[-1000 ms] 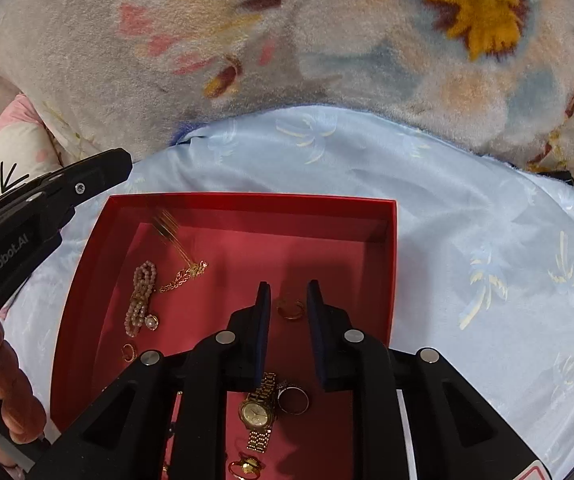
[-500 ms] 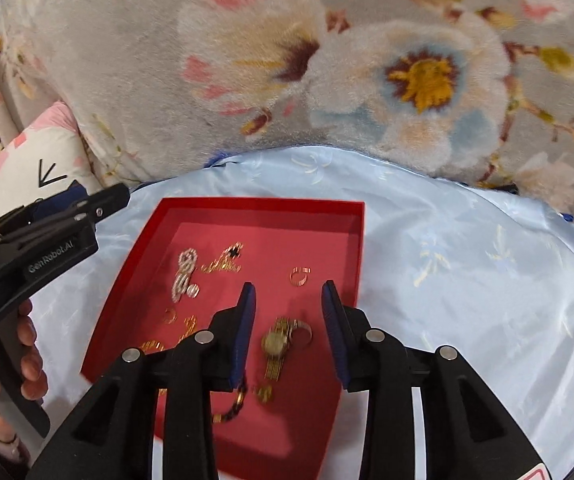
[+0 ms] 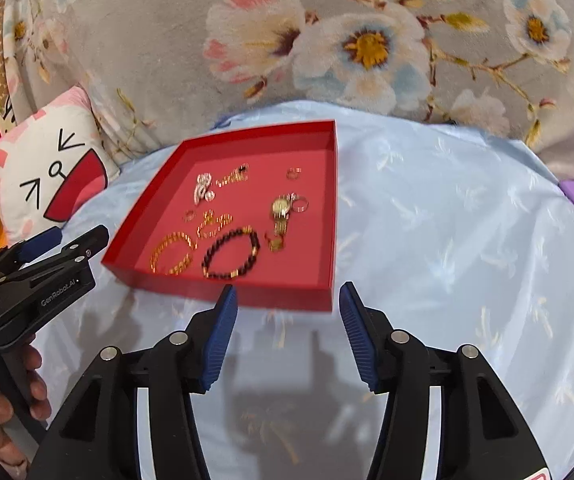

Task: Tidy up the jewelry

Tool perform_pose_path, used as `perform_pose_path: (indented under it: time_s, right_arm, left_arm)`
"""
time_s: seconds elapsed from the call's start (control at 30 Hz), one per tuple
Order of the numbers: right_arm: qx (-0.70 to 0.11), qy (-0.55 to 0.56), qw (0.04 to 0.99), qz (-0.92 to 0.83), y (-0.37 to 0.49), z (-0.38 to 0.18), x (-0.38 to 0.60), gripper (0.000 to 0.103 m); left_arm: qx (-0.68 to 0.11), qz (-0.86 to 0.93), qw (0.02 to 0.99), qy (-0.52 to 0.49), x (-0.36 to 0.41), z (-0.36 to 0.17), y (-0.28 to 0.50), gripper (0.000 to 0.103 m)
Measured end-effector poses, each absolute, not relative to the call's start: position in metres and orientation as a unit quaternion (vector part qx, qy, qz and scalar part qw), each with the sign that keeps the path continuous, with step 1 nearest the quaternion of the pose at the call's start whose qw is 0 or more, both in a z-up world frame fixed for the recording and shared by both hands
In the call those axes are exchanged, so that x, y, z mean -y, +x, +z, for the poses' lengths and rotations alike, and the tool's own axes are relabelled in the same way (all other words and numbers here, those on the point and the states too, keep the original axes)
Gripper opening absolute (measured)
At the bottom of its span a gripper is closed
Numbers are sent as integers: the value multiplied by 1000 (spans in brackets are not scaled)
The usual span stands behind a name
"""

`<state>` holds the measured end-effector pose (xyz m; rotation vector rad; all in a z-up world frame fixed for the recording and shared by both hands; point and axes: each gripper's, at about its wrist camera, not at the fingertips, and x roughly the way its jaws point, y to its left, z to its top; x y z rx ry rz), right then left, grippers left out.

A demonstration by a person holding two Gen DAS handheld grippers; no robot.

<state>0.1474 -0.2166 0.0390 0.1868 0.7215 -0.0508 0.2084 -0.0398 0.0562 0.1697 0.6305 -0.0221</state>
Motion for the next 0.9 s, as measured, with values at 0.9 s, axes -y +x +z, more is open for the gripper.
perform_pose_path:
  time_s: [0.9]
  right_arm:
    - [-335,47,939,-65,128,10,193,76]
  left_arm:
    - [-329,-16,942,65,43,11,190,92]
